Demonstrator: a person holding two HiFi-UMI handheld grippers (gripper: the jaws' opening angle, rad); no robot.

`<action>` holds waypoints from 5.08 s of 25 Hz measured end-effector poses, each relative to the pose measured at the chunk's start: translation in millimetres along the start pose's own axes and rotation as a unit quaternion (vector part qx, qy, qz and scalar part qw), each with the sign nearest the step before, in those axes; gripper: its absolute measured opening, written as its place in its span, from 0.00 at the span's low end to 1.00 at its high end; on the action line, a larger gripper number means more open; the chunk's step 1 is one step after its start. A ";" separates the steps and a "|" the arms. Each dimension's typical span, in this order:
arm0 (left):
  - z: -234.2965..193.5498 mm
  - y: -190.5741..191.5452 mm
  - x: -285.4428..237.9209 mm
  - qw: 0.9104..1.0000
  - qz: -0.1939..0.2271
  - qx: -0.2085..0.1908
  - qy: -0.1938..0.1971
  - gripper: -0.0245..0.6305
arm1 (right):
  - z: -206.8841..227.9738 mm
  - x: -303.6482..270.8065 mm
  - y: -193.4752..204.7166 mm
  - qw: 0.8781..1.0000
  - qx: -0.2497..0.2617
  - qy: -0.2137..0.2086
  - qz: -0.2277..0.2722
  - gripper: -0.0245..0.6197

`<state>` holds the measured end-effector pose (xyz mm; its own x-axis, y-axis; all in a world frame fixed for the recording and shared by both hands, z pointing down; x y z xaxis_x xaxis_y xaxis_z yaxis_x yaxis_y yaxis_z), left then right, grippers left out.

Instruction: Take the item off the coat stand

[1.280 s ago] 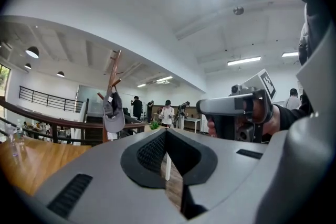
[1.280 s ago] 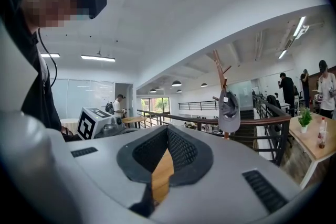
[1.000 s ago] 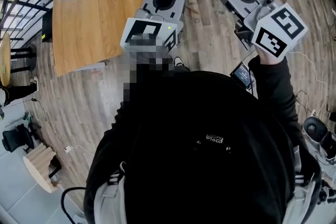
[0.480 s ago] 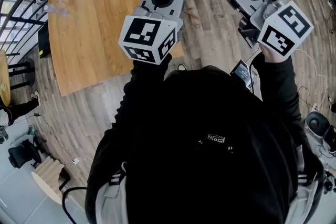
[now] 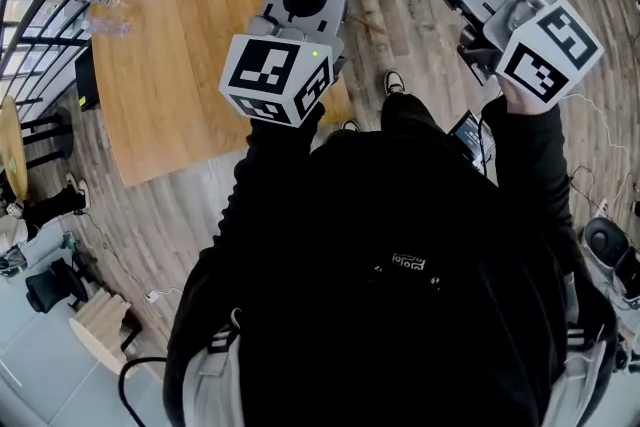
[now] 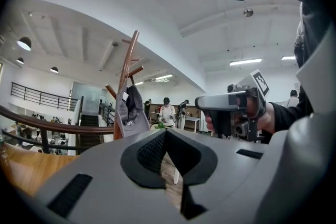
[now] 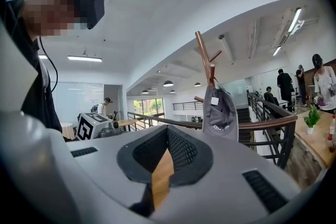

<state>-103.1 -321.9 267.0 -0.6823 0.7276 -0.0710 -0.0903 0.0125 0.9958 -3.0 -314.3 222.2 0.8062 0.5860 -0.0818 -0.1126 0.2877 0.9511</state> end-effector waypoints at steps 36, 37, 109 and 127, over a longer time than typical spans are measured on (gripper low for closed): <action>-84.7 -6.6 -161.5 0.988 -0.027 -0.011 -0.150 0.04 | 200.5 -76.8 -59.1 0.986 -0.018 -0.161 -0.026 0.06; -86.4 -7.4 -160.1 0.988 -0.026 -0.011 -0.152 0.04 | 199.3 -78.4 -59.2 0.986 -0.018 -0.162 -0.027 0.06; -138.3 -13.1 -142.4 0.992 -0.001 0.014 -0.125 0.42 | 188.0 -110.7 -64.9 0.997 0.014 -0.055 -0.049 0.43; -177.6 -18.3 -159.6 0.991 0.018 0.018 -0.134 0.40 | 206.2 -152.5 -69.9 0.994 0.045 -0.045 -0.084 0.34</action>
<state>-121.4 -560.1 249.9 -0.4675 0.8837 -0.0234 -0.0411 0.0047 0.9991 1.7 -580.0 229.6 0.8584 0.4643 -0.2181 0.0765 0.3045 0.9494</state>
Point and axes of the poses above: the fingertips, and each gripper's own axes: x backward along the fingers, z to its right, y out of its underside, the point moved 2 cm from there along x, backward along the fingers, and after that the axes turned 8 degrees about -x, right-handed, at the moved point
